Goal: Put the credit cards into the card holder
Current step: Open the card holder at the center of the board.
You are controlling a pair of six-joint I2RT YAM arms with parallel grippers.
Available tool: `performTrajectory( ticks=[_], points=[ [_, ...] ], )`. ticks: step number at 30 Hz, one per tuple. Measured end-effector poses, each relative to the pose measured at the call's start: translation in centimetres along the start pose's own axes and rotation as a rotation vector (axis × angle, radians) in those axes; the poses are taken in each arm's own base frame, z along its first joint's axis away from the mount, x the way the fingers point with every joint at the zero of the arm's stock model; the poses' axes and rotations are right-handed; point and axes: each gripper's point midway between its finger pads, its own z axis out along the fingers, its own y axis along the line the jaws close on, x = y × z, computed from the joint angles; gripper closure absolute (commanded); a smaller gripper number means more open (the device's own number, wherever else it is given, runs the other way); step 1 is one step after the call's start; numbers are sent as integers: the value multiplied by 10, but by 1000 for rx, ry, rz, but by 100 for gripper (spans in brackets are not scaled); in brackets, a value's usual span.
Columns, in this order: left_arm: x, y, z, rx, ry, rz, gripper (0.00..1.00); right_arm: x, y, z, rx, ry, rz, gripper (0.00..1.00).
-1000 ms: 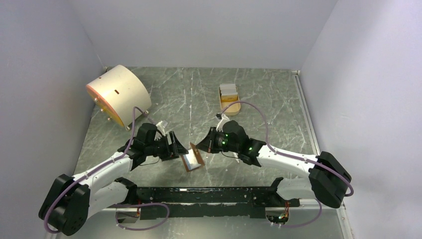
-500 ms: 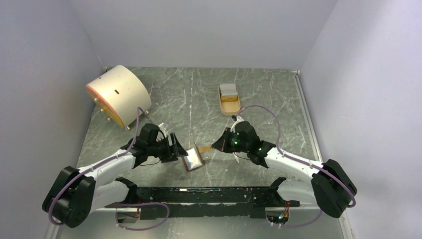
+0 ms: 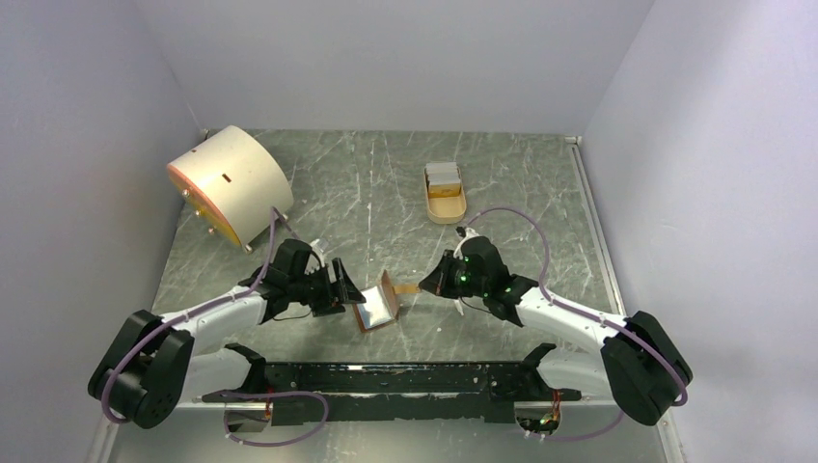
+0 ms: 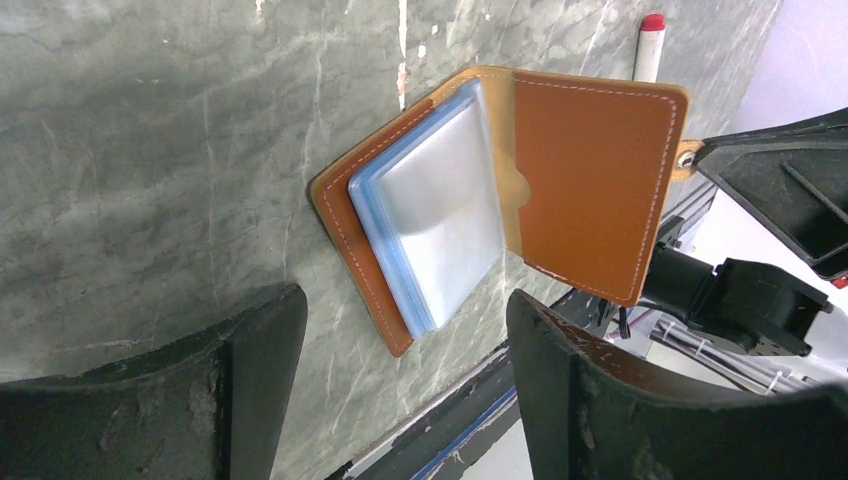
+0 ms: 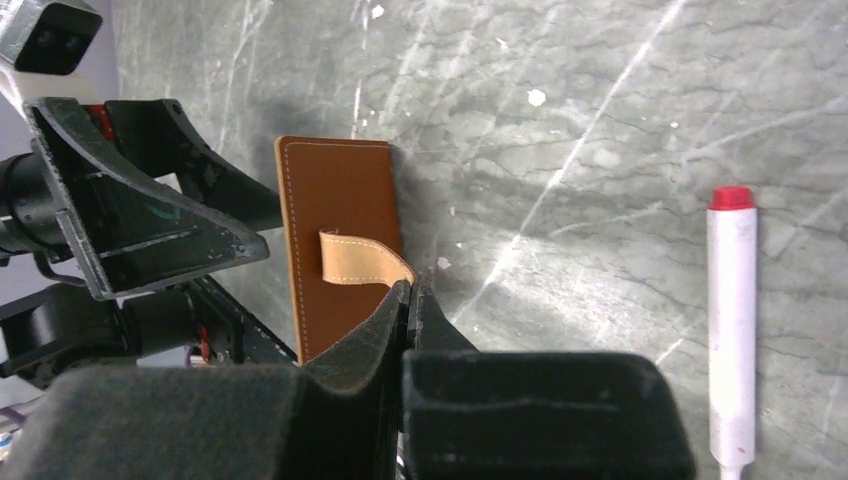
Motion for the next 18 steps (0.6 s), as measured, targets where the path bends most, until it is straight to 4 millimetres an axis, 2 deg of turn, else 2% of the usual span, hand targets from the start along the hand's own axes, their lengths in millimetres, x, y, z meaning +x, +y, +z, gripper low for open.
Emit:
performTrajectory(
  ticks=[8,18],
  points=[
    [0,0,4,8,12,-2,22,13,-22,0,49,22,18,100],
    [-3,-7,11,56,15,5,24,19,-30,-1,67,33,21,100]
  ],
)
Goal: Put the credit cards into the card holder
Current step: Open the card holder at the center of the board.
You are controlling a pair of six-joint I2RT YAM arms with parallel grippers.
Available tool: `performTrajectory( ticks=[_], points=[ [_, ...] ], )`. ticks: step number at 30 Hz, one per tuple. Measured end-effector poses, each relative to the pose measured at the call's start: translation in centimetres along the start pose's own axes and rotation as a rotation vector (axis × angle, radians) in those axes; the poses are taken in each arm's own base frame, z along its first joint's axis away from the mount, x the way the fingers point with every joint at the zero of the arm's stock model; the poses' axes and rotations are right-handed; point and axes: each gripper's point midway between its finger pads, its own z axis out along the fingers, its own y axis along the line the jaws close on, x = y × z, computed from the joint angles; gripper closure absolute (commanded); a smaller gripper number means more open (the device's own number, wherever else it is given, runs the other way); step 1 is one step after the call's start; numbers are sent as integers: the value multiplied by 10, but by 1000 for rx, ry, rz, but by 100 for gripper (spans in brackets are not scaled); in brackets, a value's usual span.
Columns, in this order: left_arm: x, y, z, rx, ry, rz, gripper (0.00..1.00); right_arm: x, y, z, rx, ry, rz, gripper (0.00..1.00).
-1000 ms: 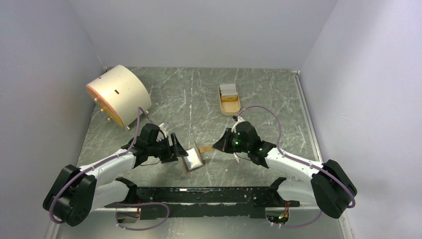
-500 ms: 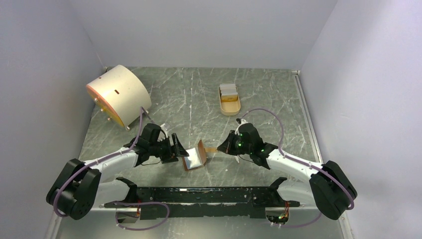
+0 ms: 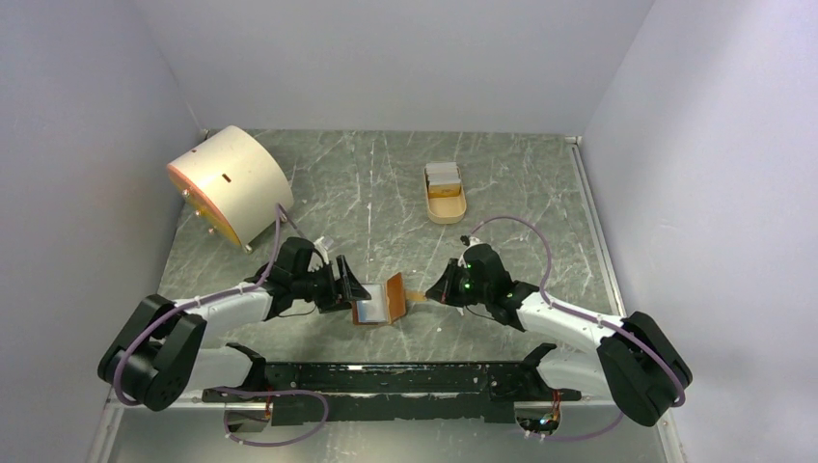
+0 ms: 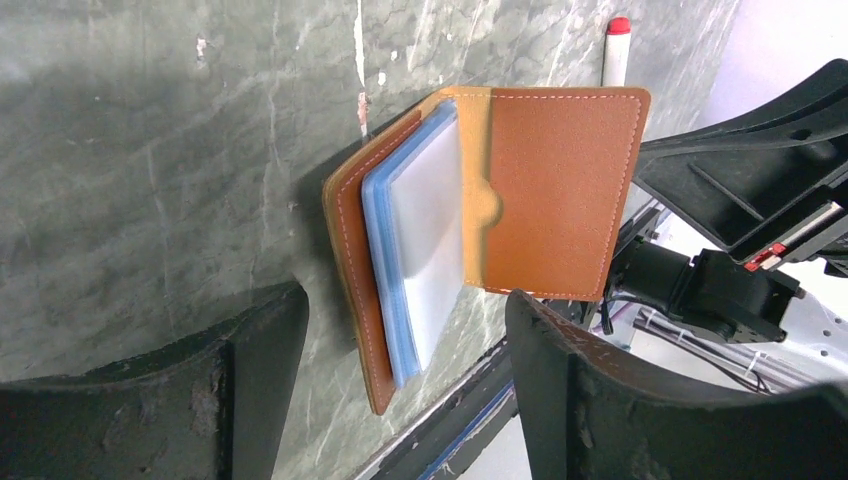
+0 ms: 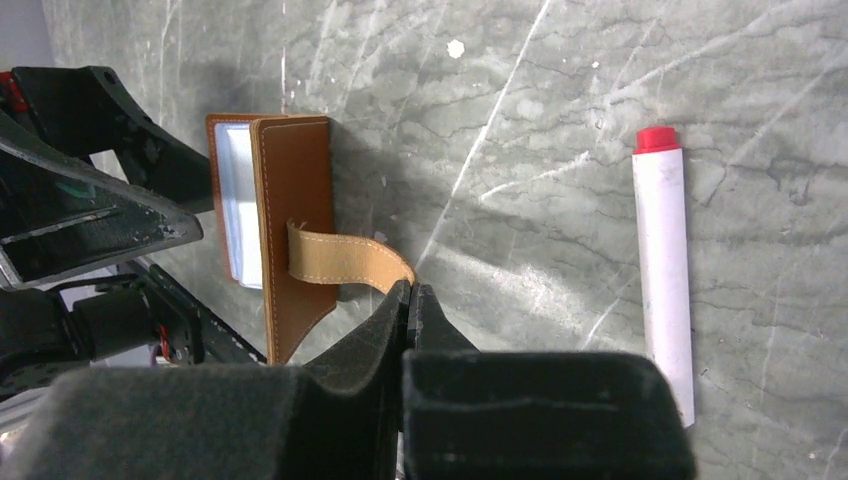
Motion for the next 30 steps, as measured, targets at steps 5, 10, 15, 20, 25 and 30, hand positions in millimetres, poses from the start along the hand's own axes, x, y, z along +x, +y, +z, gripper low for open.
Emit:
performTrajectory(
  ticks=[5,10,15,20,25,30],
  points=[
    [-1,-2,4,19,5,3,33,3,-5,0,11,2,2,100],
    [-2,-7,4,48,2,3,61,2,-5,0,12,1,3,100],
    [-5,-14,1,71,-15,17,89,3,-6,0,16,3,0,94],
    [-9,-23,-5,97,-39,37,91,4,-6,-5,28,18,-2,74],
    [-9,-25,-11,86,-41,45,91,-13,18,-17,-12,-4,-7,59],
    [-8,-21,-14,53,-46,49,91,-30,62,-33,-116,-50,-17,48]
  ],
)
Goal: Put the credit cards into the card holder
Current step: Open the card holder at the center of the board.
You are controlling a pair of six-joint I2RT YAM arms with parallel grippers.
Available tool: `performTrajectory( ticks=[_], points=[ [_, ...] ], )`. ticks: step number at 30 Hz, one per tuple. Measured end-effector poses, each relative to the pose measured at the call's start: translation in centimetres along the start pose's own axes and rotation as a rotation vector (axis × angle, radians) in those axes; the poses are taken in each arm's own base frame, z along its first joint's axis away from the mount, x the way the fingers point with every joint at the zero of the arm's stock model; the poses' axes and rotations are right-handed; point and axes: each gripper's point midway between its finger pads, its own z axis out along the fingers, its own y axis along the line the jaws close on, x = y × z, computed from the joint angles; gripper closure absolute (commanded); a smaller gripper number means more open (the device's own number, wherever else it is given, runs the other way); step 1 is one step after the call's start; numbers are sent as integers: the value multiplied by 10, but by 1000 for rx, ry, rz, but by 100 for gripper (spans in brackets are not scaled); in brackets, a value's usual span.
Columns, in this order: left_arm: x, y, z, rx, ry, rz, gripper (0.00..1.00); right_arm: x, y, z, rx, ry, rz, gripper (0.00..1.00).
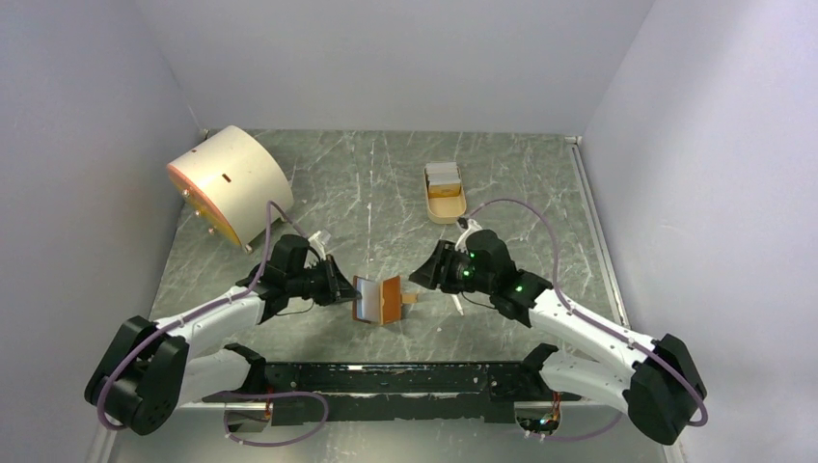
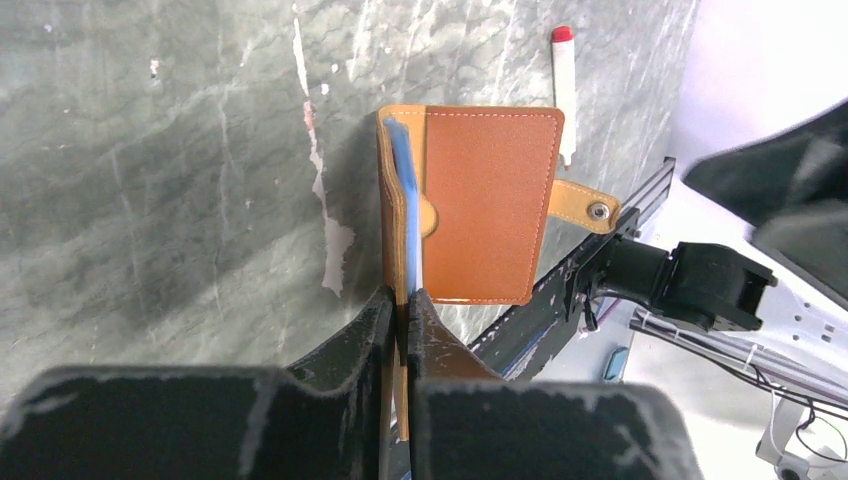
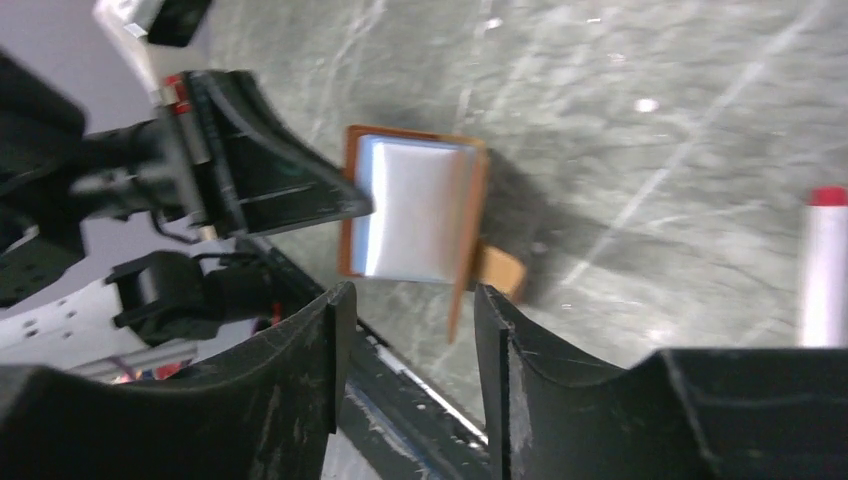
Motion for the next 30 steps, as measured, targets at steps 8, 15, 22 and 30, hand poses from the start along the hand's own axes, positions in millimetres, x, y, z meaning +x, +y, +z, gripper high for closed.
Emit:
performTrajectory(
  ticks=[8,15,22,30],
  points=[
    [6,6,-1,-41,18,-13,91,25,57,16,-113,83,-41,44],
    [8,4,-1,-39,22,-22,91,64,52,55,-81,199,-63,32],
    [6,1,-2,-30,15,-32,91,89,35,78,-45,271,-69,30],
    [6,-2,-3,-21,10,-45,91,101,28,93,-50,299,-68,36]
  ],
)
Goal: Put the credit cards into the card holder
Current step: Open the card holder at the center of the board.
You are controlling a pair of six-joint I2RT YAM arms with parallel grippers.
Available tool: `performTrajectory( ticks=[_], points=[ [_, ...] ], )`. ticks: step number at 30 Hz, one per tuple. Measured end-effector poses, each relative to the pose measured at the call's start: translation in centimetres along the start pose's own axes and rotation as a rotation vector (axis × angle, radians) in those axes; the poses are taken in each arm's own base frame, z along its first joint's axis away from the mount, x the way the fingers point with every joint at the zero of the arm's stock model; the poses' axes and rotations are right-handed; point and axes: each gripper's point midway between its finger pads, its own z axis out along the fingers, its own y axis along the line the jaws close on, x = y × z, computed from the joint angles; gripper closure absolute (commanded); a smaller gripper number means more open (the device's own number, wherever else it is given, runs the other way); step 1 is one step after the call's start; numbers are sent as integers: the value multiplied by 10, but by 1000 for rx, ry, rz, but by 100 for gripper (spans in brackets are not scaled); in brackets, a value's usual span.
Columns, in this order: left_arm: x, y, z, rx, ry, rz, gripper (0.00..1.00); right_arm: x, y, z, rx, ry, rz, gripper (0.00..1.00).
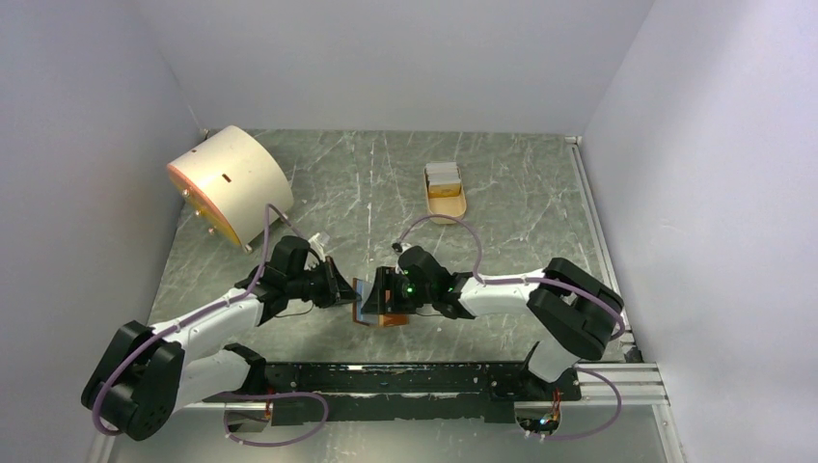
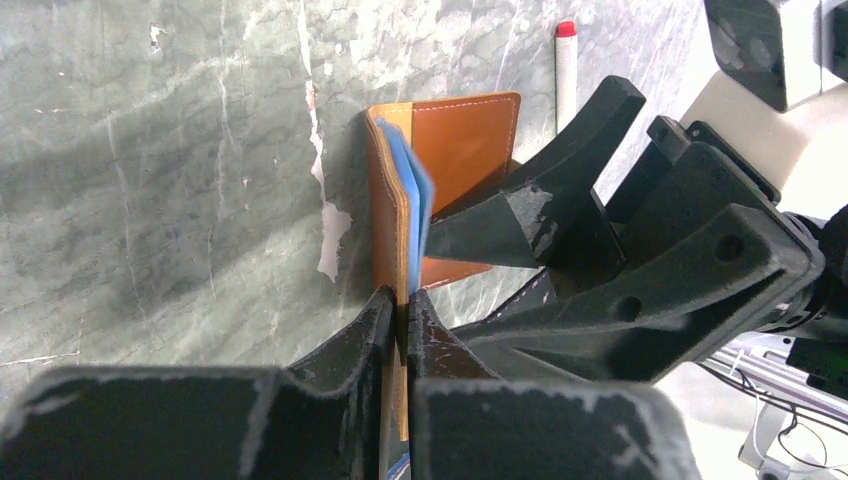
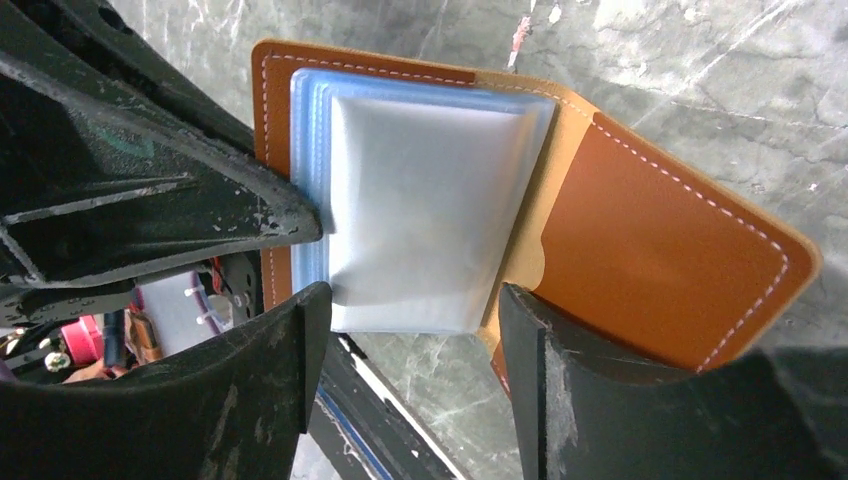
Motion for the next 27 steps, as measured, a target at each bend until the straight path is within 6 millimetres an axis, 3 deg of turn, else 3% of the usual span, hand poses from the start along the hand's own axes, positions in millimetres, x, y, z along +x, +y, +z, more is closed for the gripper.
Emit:
performTrajectory(
  ticks=[13,24,27],
  points=[
    [4,6,0,-15,6,-7,91,1,-11,6,31,-18,4,40],
    [5,12,-1,-43,6,-6,91,-3,-30,-18,156,-65,-10,40],
    [5,13,-1,-49,6,-7,86,-4,-41,-25,213,-79,-18,40]
  ],
)
